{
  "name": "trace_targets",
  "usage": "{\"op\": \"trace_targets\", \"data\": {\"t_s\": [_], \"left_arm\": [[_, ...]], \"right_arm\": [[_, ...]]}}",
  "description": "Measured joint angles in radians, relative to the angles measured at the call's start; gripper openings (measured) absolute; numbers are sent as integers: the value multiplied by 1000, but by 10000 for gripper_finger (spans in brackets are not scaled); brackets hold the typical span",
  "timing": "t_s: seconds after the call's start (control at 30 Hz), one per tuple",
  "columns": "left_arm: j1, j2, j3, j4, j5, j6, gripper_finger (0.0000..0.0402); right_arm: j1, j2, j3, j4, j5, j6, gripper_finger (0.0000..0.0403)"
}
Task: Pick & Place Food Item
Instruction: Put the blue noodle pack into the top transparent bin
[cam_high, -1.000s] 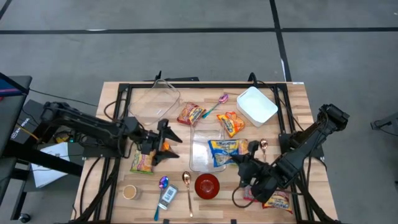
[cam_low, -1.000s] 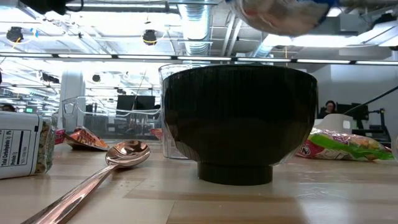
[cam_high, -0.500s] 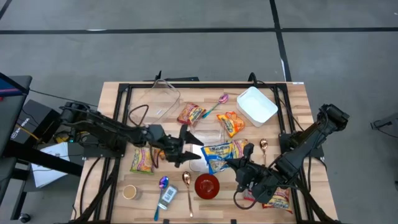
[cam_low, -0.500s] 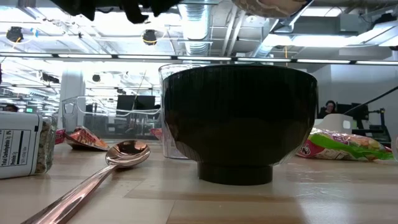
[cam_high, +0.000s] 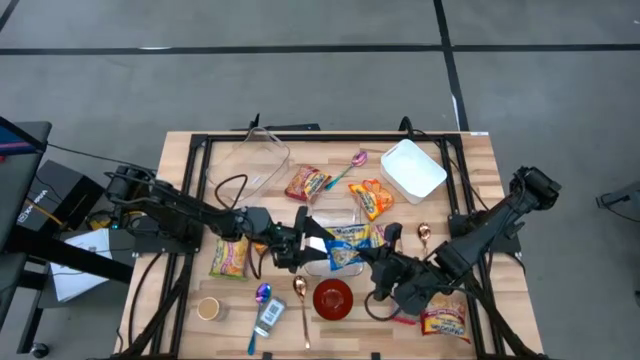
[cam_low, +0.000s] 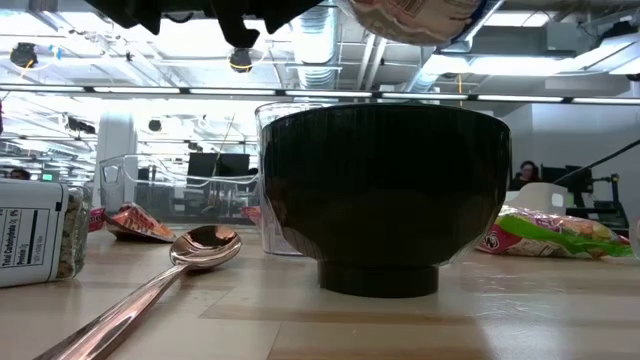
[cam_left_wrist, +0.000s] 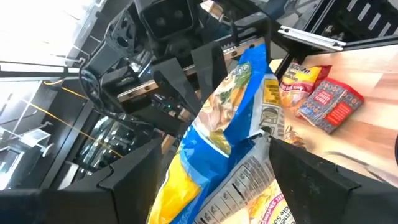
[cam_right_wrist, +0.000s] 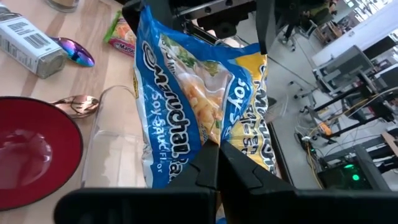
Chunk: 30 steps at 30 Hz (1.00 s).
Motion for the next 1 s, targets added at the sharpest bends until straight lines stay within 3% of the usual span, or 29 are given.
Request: {"op": "trace_targets", "data": {"t_s": [0.27,0.53,0.67,0.93,1.0], "left_arm": [[3,0,8,4,20,-23,283],[14,0,8,-15,34,-48,227],[19,0,8,-13,34,-53,181],[24,-1,8,-10,34,-56,30],[24,-1,17,-16,33,-68,11]], "right_arm": [[-16,0,0,32,-27,-22,0],[-16,0,0,62,-26,-53,0],[-16,0,0,65,-25,-53,0],[-16,0,0,81,-24,-63,0],[-16,0,0,81,-24,-64,0]]}}
